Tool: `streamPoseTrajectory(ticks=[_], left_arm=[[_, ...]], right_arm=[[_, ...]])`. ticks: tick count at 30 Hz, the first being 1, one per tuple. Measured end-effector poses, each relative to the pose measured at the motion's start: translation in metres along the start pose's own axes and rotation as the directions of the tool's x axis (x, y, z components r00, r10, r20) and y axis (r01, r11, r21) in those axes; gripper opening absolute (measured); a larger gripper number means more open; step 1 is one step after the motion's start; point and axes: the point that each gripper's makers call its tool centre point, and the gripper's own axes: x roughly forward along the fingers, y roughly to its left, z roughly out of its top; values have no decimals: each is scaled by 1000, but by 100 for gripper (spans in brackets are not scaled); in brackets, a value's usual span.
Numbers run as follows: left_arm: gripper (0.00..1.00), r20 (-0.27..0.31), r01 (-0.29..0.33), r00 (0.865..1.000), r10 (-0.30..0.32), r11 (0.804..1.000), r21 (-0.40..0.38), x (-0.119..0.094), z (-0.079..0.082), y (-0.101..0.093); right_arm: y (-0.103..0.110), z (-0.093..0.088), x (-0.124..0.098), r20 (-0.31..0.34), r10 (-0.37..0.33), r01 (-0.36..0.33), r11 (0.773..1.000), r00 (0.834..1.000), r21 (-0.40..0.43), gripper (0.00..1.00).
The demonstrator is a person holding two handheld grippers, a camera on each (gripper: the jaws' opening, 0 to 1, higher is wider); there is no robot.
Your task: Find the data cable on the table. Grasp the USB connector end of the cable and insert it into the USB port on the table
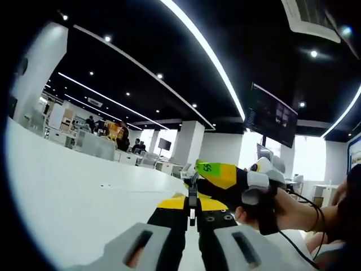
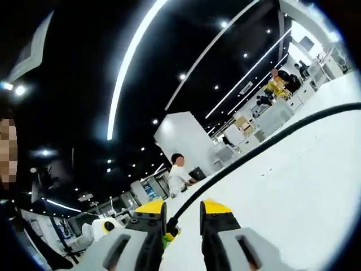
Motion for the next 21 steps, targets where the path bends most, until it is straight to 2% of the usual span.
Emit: streamPoseTrajectory(ticks=[7, 11, 16, 21], left_arm=[[6, 17, 22, 1000, -22, 1000, -3, 0, 4, -3], [7, 25, 34, 999, -33, 999, -31, 1, 4, -4], [7, 12, 40, 999, -39, 999, -36, 4, 1, -6], [7, -5, 50, 999, -50, 998, -48, 6, -4, -8]], right_arm=[[0, -3, -3, -20, -2, 2, 1000, 1000, -7, 15], [-2, -2, -4, -17, 1, -1, 1000, 1000, 6, 14], [0, -4, -2, -17, 0, 0, 1000, 1000, 30, 13], [8, -5, -2, -36, 33, -32, 999, 999, 20, 8]])
